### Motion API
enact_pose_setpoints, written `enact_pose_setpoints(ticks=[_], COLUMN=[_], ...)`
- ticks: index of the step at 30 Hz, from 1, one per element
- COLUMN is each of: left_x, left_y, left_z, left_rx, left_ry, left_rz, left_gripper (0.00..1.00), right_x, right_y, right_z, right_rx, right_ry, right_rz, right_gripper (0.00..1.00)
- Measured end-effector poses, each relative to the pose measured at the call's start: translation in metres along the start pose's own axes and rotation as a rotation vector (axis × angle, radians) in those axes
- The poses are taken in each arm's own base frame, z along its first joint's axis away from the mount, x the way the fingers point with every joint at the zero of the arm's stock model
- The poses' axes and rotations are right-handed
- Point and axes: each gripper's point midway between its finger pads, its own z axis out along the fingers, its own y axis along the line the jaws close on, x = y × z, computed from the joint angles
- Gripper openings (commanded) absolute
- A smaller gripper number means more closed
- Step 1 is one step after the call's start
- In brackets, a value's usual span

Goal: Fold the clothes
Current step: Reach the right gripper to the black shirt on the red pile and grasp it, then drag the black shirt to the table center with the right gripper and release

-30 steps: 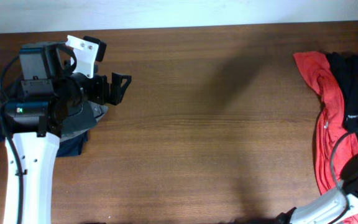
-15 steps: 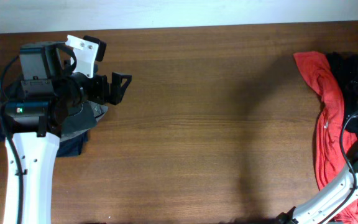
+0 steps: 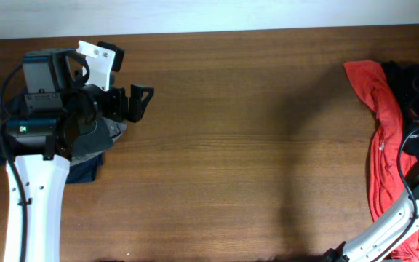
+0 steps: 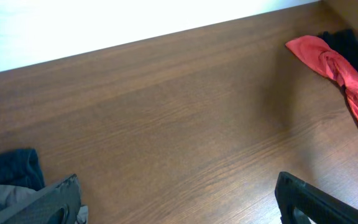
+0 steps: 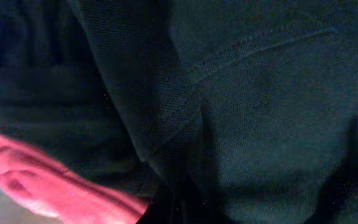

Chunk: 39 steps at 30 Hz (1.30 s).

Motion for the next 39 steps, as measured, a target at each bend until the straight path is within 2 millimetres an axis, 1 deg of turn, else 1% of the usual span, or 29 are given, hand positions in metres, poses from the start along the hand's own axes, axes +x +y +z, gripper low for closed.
enact_pose_setpoints(ticks=[2, 3, 4, 5, 6, 7, 8, 9, 10, 11, 12, 13, 14, 15, 16, 17, 18, 21, 23, 24, 25, 26, 28, 30, 32, 36, 39], left_x=[0.000, 0.000, -0.001, -0.002, -0.003, -0.004, -0.004, -0.005, -0.005, -0.005, -0.005, -0.009, -0.012, -0.016, -0.021, -0.027, -0.034, -0.047, -0.049, -0.048, -0.045, -0.043, -0.038, -0.031, -0.026, -0.014, -0.006], left_y=[0.000, 0.000, 0.000, 0.000, 0.001, 0.001, 0.001, 0.001, 0.001, 0.001, 0.001, 0.000, 0.001, 0.001, 0.003, 0.007, 0.012, 0.024, 0.030, 0.031, 0.031, 0.029, 0.026, 0.023, 0.022, 0.019, 0.018], left_z=[0.000, 0.000, 0.000, 0.000, 0.000, 0.000, 0.000, 0.000, 0.000, 0.000, 0.000, -0.002, -0.004, -0.007, -0.012, -0.017, -0.026, -0.049, -0.063, -0.068, -0.073, -0.077, -0.081, -0.082, -0.081, -0.080, -0.078], left_rx=[0.000, 0.000, -0.001, -0.002, -0.002, -0.003, -0.003, -0.003, -0.003, -0.004, -0.004, -0.005, -0.008, -0.012, -0.019, -0.031, -0.051, -0.104, -0.133, -0.143, -0.150, -0.152, -0.150, -0.145, -0.141, -0.130, -0.122], left_ry=[0.000, -0.002, -0.004, -0.009, -0.012, -0.015, -0.017, -0.019, -0.020, -0.020, -0.021, -0.028, -0.036, -0.047, -0.063, -0.080, -0.104, -0.156, -0.173, -0.175, -0.172, -0.166, -0.153, -0.131, -0.112, -0.065, -0.034], left_rz=[0.000, 0.001, 0.002, 0.005, 0.007, 0.008, 0.009, 0.010, 0.011, 0.011, 0.011, 0.015, 0.017, 0.019, 0.022, 0.023, 0.024, 0.022, 0.013, 0.007, -0.001, -0.007, -0.017, -0.030, -0.043, -0.068, -0.076], left_gripper=[0.99, 0.99, 0.99, 0.99, 0.99, 0.99, 0.99, 0.99, 0.98, 0.98, 0.96, 0.95, 0.95, 0.95, 0.95, 0.95, 0.95, 0.95, 0.95, 0.95, 0.95, 0.95, 0.96, 0.96, 0.96, 0.96, 0.96], right_x=[-0.009, -0.014, -0.021, -0.028, -0.034, -0.038, -0.042, -0.041, -0.037, -0.031, -0.019, 0.005, 0.022, 0.040, 0.056, 0.075, 0.098, 0.150, 0.185, 0.201, 0.213, 0.228, 0.248, 0.256, 0.256, 0.249, 0.236], right_y=[0.010, 0.017, 0.027, 0.038, 0.052, 0.065, 0.084, 0.097, 0.116, 0.131, 0.151, 0.186, 0.205, 0.223, 0.236, 0.249, 0.266, 0.294, 0.315, 0.325, 0.332, 0.340, 0.347, 0.347, 0.343, 0.333, 0.319], right_z=[-0.021, -0.035, -0.055, -0.077, -0.106, -0.129, -0.164, -0.186, -0.214, -0.234, -0.256, -0.285, -0.296, -0.302, -0.303, -0.301, -0.297, -0.281, -0.275, -0.275, -0.275, -0.276, -0.281, -0.288, -0.301, -0.337, -0.359], right_rx=[-0.019, -0.036, -0.059, -0.083, -0.116, -0.142, -0.181, -0.207, -0.242, -0.268, -0.304, -0.370, -0.406, -0.439, -0.462, -0.483, -0.507, -0.535, -0.563, -0.580, -0.589, -0.600, -0.602, -0.587, -0.572, -0.572, -0.515], right_ry=[-0.041, -0.068, -0.108, -0.151, -0.204, -0.247, -0.310, -0.345, -0.388, -0.412, -0.432, -0.447, -0.437, -0.415, -0.388, -0.344, -0.287, -0.154, -0.088, -0.069, -0.060, -0.047, -0.044, -0.062, -0.105, -0.220, -0.331], right_rz=[-0.013, -0.021, -0.037, -0.053, -0.075, -0.095, -0.130, -0.154, -0.190, -0.219, -0.257, -0.327, -0.368, -0.405, -0.434, -0.465, -0.504, -0.595, -0.688, -0.736, -0.773, -0.819, -0.880, -0.919, -0.939, -0.960, -0.970], right_gripper=[0.04, 0.04, 0.04, 0.04, 0.04, 0.04, 0.04, 0.04, 0.04, 0.04, 0.04, 0.04, 0.04, 0.04, 0.04, 0.04, 0.04, 0.04, 0.04, 0.04, 0.04, 0.04, 0.04, 0.04, 0.04, 0.04, 0.05])
